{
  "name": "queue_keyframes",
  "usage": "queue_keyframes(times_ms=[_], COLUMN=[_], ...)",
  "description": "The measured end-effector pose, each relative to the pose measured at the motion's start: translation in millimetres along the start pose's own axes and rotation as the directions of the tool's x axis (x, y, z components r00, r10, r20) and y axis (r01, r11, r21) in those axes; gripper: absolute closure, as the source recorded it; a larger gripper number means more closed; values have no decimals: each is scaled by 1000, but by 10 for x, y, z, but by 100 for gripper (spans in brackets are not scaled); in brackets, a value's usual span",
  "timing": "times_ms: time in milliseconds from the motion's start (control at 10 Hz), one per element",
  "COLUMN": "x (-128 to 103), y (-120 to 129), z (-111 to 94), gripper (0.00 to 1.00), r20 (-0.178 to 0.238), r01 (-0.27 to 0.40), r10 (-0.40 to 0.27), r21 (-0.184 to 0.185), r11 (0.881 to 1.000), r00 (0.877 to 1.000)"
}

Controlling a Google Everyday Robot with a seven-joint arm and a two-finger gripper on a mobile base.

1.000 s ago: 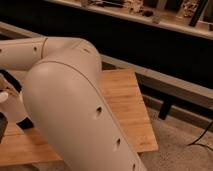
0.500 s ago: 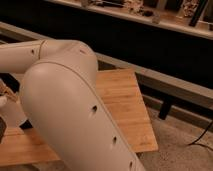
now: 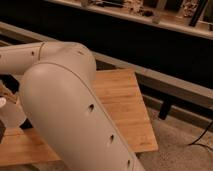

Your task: Place the ceramic cup over the eraser

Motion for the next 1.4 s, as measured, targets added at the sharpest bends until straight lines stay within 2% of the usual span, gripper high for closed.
queue_keyframes(times_ms=[700,1400], x=[-84,-78], y=[-177,-303], z=[352,663], gripper=[100,100], r20=[-15,-21], r01=[-6,-18], r10=[6,17], r21=[19,-30], r11=[1000,999], r00=[1000,1000])
